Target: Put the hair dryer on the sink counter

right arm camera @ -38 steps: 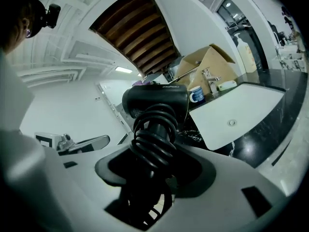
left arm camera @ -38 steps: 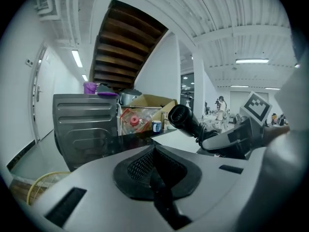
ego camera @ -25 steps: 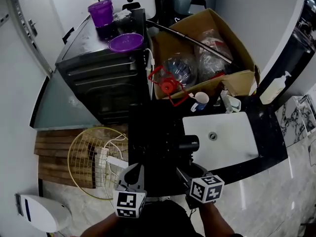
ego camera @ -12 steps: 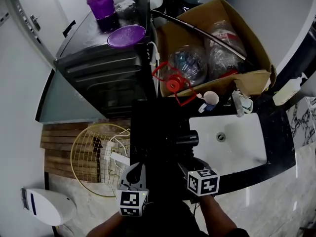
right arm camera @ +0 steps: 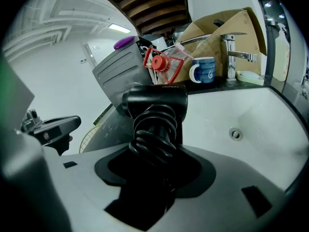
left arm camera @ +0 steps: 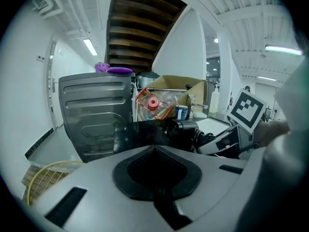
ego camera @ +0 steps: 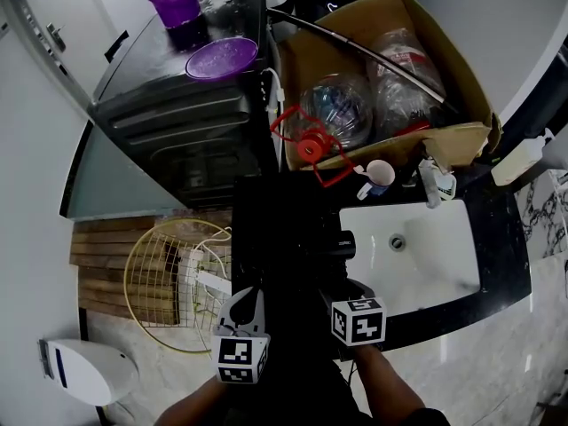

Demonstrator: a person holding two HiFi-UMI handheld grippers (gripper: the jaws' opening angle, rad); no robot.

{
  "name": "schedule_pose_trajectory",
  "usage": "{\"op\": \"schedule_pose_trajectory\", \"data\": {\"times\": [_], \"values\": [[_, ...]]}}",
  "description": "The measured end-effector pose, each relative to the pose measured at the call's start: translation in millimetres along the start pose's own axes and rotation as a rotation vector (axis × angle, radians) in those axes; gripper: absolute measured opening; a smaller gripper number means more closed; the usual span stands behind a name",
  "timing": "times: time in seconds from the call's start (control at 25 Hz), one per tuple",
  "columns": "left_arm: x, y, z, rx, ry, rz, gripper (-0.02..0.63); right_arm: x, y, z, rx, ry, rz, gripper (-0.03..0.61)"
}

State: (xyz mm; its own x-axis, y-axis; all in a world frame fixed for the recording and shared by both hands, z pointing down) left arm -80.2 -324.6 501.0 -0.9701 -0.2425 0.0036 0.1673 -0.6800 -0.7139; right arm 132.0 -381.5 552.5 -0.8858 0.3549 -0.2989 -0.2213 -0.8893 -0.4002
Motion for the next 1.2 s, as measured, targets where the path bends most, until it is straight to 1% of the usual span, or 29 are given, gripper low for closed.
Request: {"op": "schedule_pose_trajectory", "data": {"times": [0.28, 0.44, 0.64, 0.76, 0.88, 1.04, 1.12, 1.2], "values": [[0.4, -4.2, -2.8, 0.017, -0.016, 0.003, 0.008, 3.6, -3.6, 2.7, 0.008, -0.063, -0.022, 0.25], [3.4, -8.1, -6.6, 0.007, -0.019, 0.003, 0.008, 6.7, -4.4, 6.5, 0.003, -0.098, -0.036, 0.253], [8.6, 2.5, -13.2, -0.051, -0.009, 0.009, 0.008, 9.1, -5.0, 9.5, 0.011, -0.133, -0.051, 0.258], [11.7, 6.3, -23.9, -0.078, -0.008, 0.018, 0.008, 10.3, -7.7, 4.3, 0.002, -0.117, -0.03, 0.264], [13.8, 2.5, -36.2, -0.099, -0.012, 0.03, 0.008, 11.4, -14.9, -12.1, -0.037, -0.132, -0.008, 0.284], [13.8, -7.7, -54.2, -0.122, -0.035, 0.037, 0.008, 23.9, -29.6, -43.2, -0.127, -0.164, 0.015, 0.284], [11.3, -12.4, -64.6, -0.136, -0.054, 0.044, 0.008, 34.5, -38.6, -59.8, -0.189, -0.165, 0.024, 0.279], [8.8, -19.1, -76.3, -0.149, -0.073, 0.053, 0.008, 47.9, -49.3, -75.6, -0.261, -0.161, 0.028, 0.249]]}}
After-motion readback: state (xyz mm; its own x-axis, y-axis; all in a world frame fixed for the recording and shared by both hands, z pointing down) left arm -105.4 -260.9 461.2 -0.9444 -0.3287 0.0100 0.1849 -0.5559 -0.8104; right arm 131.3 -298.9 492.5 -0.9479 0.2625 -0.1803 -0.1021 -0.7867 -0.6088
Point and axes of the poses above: the fingertips, and each gripper's own axes: z forward along the fingers, x to its left, y out of its top, the point moved 8 cm from there along -z, backward along the fingers, and after that the axes turned 13 degrees about x, right-handed, at the moved point
